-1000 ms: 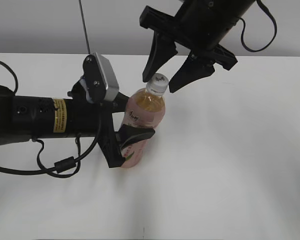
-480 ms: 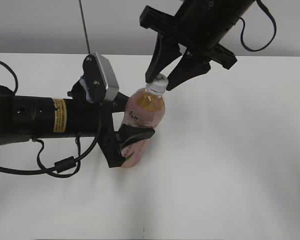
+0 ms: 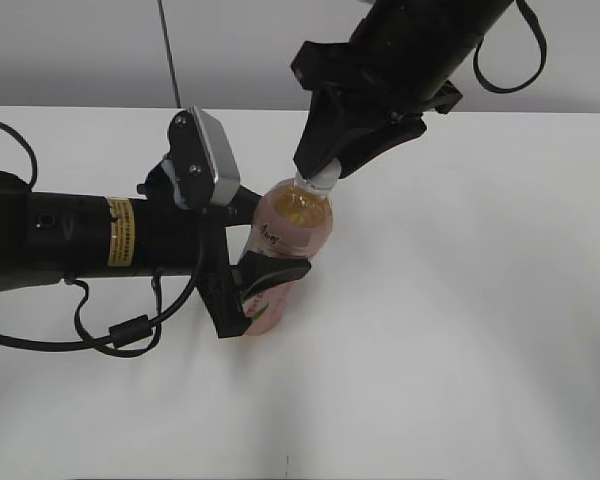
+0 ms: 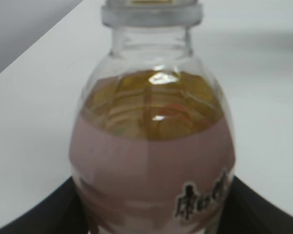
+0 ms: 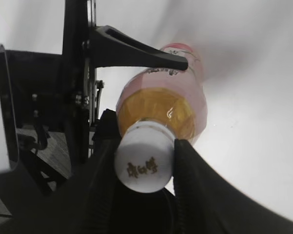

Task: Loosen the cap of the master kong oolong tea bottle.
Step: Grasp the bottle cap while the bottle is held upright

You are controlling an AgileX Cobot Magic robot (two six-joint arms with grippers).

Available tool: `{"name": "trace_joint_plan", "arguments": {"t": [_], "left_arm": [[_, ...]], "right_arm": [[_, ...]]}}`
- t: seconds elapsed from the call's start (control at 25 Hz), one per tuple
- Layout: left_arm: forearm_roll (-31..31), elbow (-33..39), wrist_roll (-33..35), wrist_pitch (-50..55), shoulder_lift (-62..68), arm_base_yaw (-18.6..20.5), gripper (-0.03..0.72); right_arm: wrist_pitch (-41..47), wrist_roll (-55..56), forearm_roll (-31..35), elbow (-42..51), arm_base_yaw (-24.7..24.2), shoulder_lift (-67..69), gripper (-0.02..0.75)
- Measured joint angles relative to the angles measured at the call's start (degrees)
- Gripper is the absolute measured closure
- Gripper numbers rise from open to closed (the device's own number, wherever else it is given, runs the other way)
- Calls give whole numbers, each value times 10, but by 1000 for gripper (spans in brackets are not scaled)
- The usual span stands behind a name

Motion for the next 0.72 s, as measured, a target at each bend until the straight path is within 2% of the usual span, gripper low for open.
{"name": "trace_joint_plan", "arguments": {"t": [0.48, 0.72], "left_arm": [[-10, 0, -2, 5, 0, -1, 272], [-32, 0, -4, 10, 0, 0, 272]], "right_arm": [[-28, -371, -8, -1, 2, 0, 461], [-56, -593, 7, 0, 2, 0, 465]]}}
